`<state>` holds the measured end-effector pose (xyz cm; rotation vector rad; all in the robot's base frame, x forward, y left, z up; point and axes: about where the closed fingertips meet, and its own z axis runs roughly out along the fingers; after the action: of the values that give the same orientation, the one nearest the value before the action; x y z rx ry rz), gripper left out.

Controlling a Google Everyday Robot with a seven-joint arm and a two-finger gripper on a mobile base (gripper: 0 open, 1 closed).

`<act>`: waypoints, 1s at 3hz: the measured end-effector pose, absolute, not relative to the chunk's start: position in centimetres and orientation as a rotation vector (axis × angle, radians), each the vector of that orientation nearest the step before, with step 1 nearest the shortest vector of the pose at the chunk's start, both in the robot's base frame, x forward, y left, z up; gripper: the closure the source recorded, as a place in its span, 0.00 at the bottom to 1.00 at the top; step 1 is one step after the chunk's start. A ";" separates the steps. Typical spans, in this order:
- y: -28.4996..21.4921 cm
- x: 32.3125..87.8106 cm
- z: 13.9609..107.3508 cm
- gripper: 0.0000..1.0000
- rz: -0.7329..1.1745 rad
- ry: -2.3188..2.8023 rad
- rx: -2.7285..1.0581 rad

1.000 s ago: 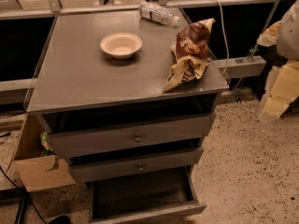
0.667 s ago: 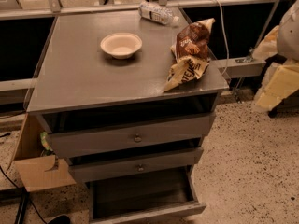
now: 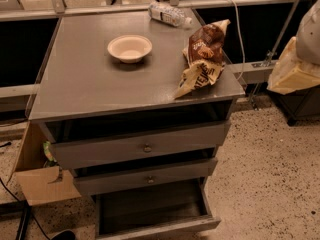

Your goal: Close bottom drawer

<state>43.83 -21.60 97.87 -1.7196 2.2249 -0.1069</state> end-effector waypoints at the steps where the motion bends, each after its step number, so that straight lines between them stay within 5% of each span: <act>1: -21.6 43.8 97.9 0.96 -0.107 2.225 -1.720; 2: -21.6 43.8 97.9 0.00 -0.107 2.225 -1.719; 3: -21.6 43.8 97.9 0.00 -0.107 2.225 -1.719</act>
Offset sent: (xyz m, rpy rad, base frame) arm 0.0000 0.0000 0.0000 0.0000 0.0000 0.0000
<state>43.84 -21.60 97.88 -1.7194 2.2246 -0.1072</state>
